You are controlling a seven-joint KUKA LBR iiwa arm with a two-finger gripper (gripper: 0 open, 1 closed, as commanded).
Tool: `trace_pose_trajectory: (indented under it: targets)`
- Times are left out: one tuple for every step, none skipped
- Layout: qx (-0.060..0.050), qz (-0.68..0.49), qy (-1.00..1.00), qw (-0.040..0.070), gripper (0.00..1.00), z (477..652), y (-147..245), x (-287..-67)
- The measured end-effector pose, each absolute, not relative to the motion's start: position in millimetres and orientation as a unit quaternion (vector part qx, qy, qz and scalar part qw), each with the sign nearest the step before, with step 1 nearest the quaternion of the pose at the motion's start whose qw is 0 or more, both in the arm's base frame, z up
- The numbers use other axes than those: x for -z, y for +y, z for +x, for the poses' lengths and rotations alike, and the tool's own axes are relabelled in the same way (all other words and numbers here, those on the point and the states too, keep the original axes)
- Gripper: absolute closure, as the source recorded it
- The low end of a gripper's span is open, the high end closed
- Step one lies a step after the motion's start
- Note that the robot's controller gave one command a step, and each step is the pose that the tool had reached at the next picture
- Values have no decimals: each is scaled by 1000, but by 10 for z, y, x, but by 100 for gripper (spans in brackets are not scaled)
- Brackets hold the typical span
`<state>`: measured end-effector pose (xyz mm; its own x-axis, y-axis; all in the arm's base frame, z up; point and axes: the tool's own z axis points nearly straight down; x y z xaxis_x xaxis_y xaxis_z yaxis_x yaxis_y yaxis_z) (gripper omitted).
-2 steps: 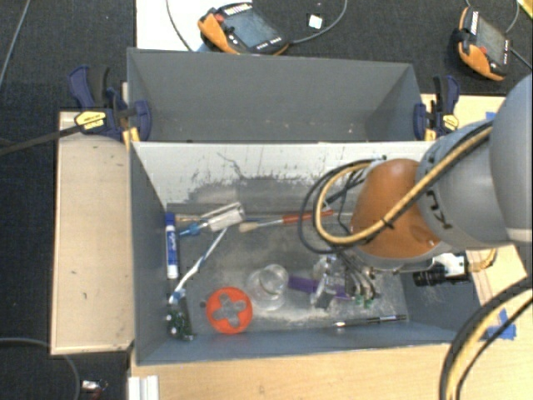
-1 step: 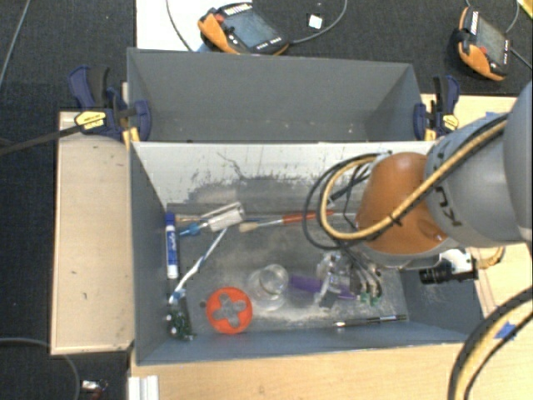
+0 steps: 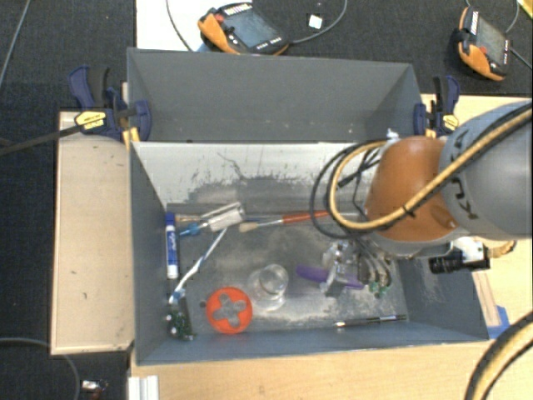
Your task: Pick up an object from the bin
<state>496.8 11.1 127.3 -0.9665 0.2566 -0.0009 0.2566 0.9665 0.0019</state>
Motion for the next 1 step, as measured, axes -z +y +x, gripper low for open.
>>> trace_pose_trajectory:
  targets:
    - [-1, 129, 992, 2, 100, 4978, 111, -1514]
